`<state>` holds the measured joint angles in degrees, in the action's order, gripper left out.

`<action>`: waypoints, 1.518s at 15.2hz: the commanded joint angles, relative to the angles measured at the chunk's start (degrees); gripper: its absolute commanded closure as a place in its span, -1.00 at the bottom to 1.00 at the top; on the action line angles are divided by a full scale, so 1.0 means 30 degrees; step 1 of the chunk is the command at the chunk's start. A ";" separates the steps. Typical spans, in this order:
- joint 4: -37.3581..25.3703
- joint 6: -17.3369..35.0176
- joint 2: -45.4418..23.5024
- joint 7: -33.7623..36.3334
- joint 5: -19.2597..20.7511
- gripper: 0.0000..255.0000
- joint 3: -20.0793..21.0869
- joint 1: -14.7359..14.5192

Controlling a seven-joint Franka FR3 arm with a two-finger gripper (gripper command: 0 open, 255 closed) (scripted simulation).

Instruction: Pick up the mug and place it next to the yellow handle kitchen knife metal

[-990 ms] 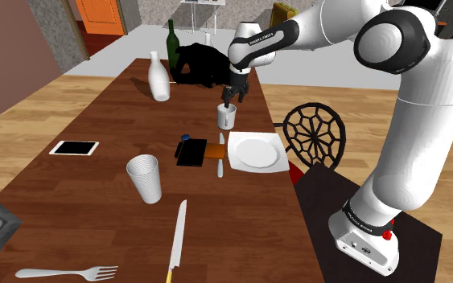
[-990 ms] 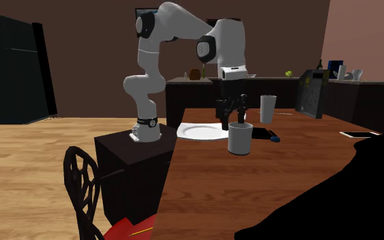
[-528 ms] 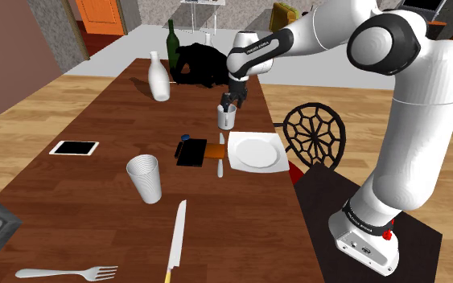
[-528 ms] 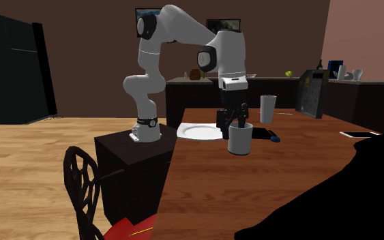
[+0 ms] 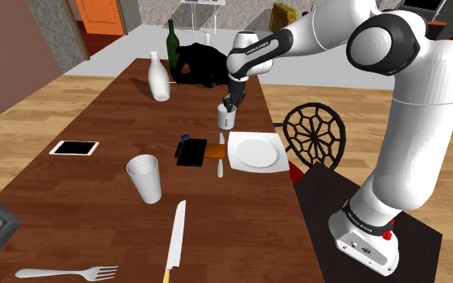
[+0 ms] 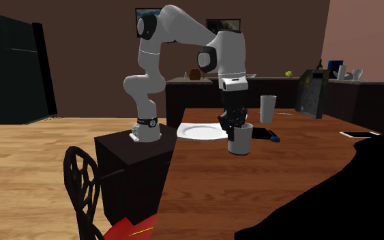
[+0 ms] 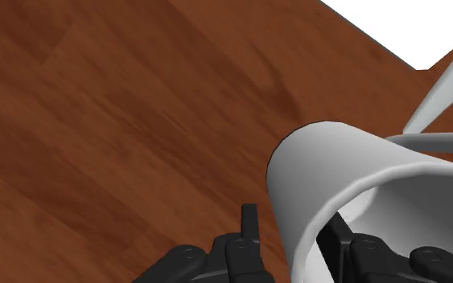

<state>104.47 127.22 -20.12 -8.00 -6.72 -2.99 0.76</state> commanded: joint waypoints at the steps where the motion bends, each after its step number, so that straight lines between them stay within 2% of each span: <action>1: 0.0000 0.0000 0.0000 0.0000 0.0000 1.00 0.0000 0.0000; 8: 0.0000 0.0003 -0.0001 0.0000 0.0000 1.00 0.0000 0.0000; 23: -0.1919 -0.3341 0.1438 0.0368 0.0283 1.00 -0.0092 -0.0021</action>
<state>99.30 118.07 -16.07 -6.92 -5.92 -3.24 0.66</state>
